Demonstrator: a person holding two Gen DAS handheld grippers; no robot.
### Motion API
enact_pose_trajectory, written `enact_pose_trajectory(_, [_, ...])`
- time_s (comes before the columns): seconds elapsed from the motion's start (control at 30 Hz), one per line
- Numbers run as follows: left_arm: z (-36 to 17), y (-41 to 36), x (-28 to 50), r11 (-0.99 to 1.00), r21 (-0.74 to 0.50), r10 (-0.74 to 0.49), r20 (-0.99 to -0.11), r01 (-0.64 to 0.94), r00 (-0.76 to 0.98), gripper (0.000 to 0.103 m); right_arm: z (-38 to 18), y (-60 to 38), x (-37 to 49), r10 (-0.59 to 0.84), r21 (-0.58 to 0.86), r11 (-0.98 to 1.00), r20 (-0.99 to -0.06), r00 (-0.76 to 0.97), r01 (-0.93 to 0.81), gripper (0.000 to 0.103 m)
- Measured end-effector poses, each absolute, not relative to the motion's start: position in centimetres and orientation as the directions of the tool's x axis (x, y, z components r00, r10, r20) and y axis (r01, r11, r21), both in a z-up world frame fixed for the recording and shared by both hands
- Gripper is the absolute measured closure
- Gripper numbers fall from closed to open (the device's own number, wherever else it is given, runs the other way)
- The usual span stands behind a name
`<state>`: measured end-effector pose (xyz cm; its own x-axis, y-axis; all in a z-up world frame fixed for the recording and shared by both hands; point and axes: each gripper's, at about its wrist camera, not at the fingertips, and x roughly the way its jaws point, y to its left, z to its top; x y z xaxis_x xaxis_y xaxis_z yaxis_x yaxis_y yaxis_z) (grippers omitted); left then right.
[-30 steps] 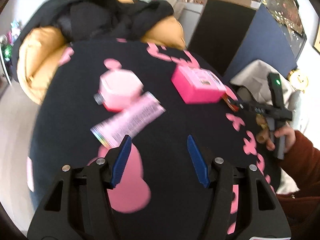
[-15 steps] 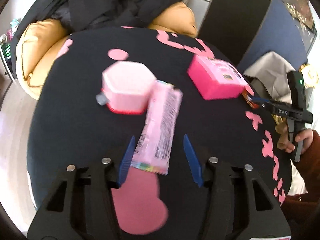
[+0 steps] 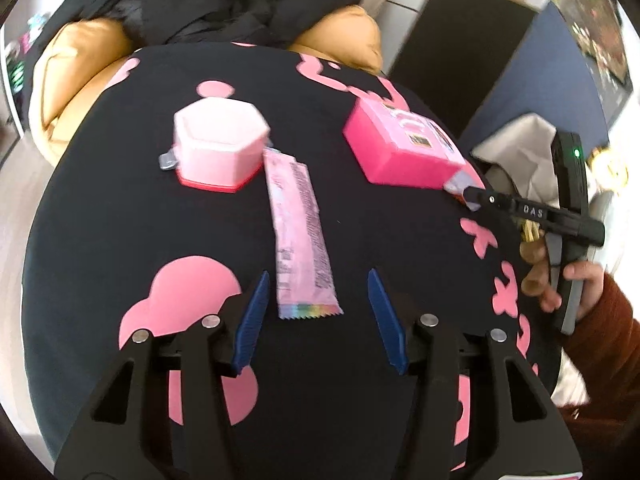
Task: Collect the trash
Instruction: 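Move both tools back over the table toward the pink wrapper and clear tray, then grasp the pink candy wrapper with the left tool while the right tool grasps the clear tray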
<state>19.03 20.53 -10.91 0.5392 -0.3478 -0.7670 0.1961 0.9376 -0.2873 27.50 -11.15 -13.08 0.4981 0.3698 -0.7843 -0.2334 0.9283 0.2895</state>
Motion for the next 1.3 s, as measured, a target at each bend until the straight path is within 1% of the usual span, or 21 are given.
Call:
enact_pose_trajectory(0.1, [-11.0, 20.9, 19.4, 0.937, -0.310, -0.344, -0.759, 0.158, 0.553, 0.054, -13.1, -10.5, 28.5, 0.368, 0.294, 0.930, -0.776, 0.513, -0.221, 0.069])
enact_pose_trajectory(0.17, [-10.9, 20.9, 19.8, 0.940, -0.316, -0.333, -0.759, 0.131, 0.559, 0.054, -13.1, -9.9, 28.9, 0.352, 0.268, 0.935, -0.777, 0.522, -0.231, 0.069])
enact_pose_trajectory(0.2, [-10.9, 20.9, 20.0, 0.942, -0.312, -0.325, -0.761, 0.123, 0.561, 0.054, -13.0, -9.4, 29.0, 0.329, 0.235, 0.942, -0.784, 0.526, -0.240, 0.073])
enact_pose_trajectory(0.23, [-10.9, 20.7, 20.2, 0.945, -0.304, -0.315, -0.763, 0.116, 0.564, 0.054, -12.9, -9.1, 28.9, 0.306, 0.200, 0.948, -0.790, 0.531, -0.248, 0.089])
enact_pose_trajectory(0.27, [-10.9, 20.6, 20.4, 0.949, -0.295, -0.303, -0.766, 0.109, 0.567, 0.054, -12.8, -8.7, 28.7, 0.269, 0.146, 0.955, -0.795, 0.544, -0.259, 0.091])
enact_pose_trajectory(0.3, [-10.9, 20.4, 20.7, 0.954, -0.282, -0.288, -0.769, 0.101, 0.571, 0.054, -12.6, -8.7, 28.4, 0.266, 0.133, 0.954, -0.790, 0.553, -0.270, 0.091])
enact_pose_trajectory(0.43, [-11.0, 19.3, 21.4, 0.969, -0.231, -0.240, -0.778, 0.091, 0.580, 0.054, -11.0, -9.9, 26.5, 0.273, 0.131, 0.953, -0.757, 0.593, -0.272, 0.096])
enact_pose_trajectory(0.5, [-11.0, 18.7, 21.7, 0.972, -0.214, -0.228, -0.782, 0.094, 0.580, 0.054, -10.4, -10.5, 25.7, 0.272, 0.129, 0.954, -0.751, 0.601, -0.270, 0.097])
enact_pose_trajectory(0.53, [-11.0, 18.5, 21.7, 0.973, -0.208, -0.225, -0.782, 0.098, 0.582, 0.058, -10.1, -10.7, 25.4, 0.271, 0.127, 0.954, -0.748, 0.605, -0.271, 0.097])
enact_pose_trajectory(0.57, [-11.0, 18.3, 21.7, 0.975, -0.199, -0.220, -0.781, 0.102, 0.584, 0.075, -9.7, -11.0, 24.8, 0.276, 0.127, 0.952, -0.743, 0.609, -0.277, 0.097])
enact_pose_trajectory(0.6, [-11.2, 17.9, 21.7, 0.979, -0.178, -0.204, -0.786, 0.103, 0.584, 0.083, -9.3, -11.1, 24.4, 0.279, 0.125, 0.951, -0.740, 0.612, -0.283, 0.097])
enact_pose_trajectory(0.63, [-11.3, 17.7, 21.6, 0.982, -0.161, -0.189, -0.788, 0.099, 0.586, 0.085, -9.1, -11.2, 24.1, 0.279, 0.119, 0.950, -0.738, 0.614, -0.289, 0.097])
enact_pose_trajectory(0.73, [-11.3, 17.3, 21.1, 0.983, -0.154, -0.181, -0.779, 0.097, 0.601, 0.087, -8.0, -11.5, 22.7, 0.278, 0.096, 0.946, -0.731, 0.623, -0.309, 0.097])
enact_pose_trajectory(0.97, [-9.1, 16.2, 19.2, 0.974, -0.199, -0.222, -0.745, 0.109, 0.629, 0.087, -5.8, -12.3, 20.0, 0.290, 0.067, 0.935, -0.708, 0.644, -0.348, 0.097])
enact_pose_trajectory(1.1, [-6.3, 14.5, 17.9, 0.959, -0.228, -0.282, -0.693, 0.169, 0.664, 0.087, -5.1, -12.6, 18.6, 0.248, 0.005, 0.936, -0.720, 0.648, -0.352, 0.097])
enact_pose_trajectory(1.3, [-2.6, 11.3, 17.0, 0.933, -0.242, -0.359, -0.645, 0.265, 0.675, 0.087, -2.8, -16.0, 16.6, 0.206, -0.005, 0.957, -0.689, 0.695, -0.290, 0.097])
